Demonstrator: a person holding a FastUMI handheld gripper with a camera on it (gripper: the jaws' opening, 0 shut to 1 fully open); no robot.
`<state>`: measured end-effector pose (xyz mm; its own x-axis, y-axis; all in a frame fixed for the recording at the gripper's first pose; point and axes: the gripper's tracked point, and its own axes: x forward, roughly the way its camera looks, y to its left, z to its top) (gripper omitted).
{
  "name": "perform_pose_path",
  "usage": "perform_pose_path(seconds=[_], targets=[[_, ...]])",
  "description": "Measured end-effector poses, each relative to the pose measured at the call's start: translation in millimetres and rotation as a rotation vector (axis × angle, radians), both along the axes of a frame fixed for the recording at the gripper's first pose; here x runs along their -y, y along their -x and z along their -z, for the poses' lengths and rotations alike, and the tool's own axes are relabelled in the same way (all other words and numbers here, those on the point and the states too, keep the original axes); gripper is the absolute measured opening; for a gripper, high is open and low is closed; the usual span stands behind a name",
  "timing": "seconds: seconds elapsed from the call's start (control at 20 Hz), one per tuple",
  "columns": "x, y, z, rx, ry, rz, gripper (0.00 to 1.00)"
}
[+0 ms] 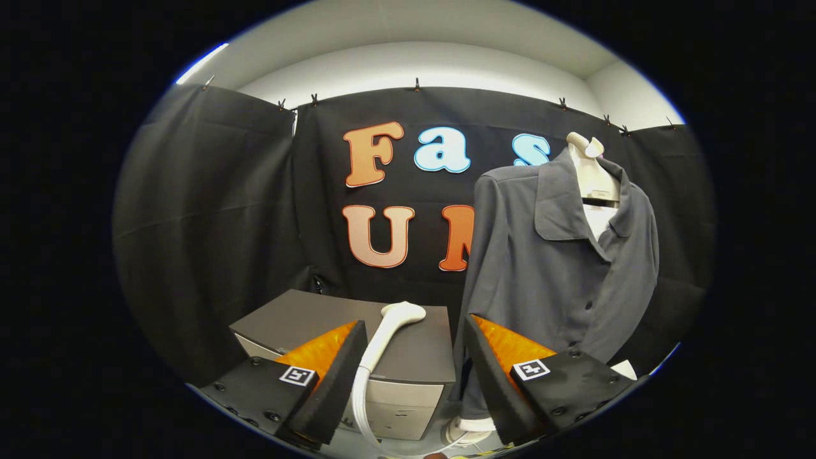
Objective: Iron the clothes twice with a garment steamer, once on the left side and once on the right side.
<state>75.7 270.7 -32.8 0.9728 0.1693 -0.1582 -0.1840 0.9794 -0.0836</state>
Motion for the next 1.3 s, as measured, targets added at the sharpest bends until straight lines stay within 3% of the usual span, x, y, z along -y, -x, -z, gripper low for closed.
perform_pose_path(seconds=[0.65,1.0,1.3], targets=[[-51.8,-33.1,20.5,-0.074,0.033,-0.002,0.97],[-80.8,-83.8,49.4,-0.192,0.016,-0.008,0.97],[-75.1,-144.6,102.0,-0.341,0.038,0.075,0.98]])
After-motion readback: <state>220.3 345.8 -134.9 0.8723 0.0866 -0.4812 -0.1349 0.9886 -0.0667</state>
